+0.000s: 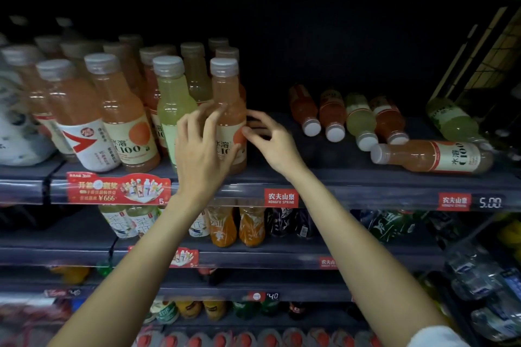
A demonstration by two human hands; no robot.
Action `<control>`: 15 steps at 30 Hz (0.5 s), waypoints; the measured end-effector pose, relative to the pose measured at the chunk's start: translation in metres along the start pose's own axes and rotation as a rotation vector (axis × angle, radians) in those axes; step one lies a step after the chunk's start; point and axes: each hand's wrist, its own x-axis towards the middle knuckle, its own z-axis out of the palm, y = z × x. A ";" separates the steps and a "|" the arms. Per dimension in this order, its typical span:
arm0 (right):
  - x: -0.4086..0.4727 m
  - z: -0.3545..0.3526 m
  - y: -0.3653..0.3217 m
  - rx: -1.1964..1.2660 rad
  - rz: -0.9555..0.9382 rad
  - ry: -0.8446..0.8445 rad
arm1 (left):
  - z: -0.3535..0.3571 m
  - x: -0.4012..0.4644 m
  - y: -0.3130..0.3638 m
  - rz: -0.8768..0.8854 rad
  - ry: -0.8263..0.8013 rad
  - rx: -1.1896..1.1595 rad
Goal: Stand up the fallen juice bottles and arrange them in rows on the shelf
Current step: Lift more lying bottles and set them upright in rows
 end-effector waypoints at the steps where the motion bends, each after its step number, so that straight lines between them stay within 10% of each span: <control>1: 0.003 -0.001 0.001 -0.096 -0.032 -0.009 | 0.002 0.000 -0.003 -0.003 0.007 0.022; 8: 0.003 -0.054 0.035 -0.838 -0.067 0.218 | 0.013 0.002 -0.013 0.041 0.035 0.123; 15: 0.021 -0.071 0.046 -1.257 0.124 0.033 | 0.015 0.002 0.008 0.269 -0.053 -0.071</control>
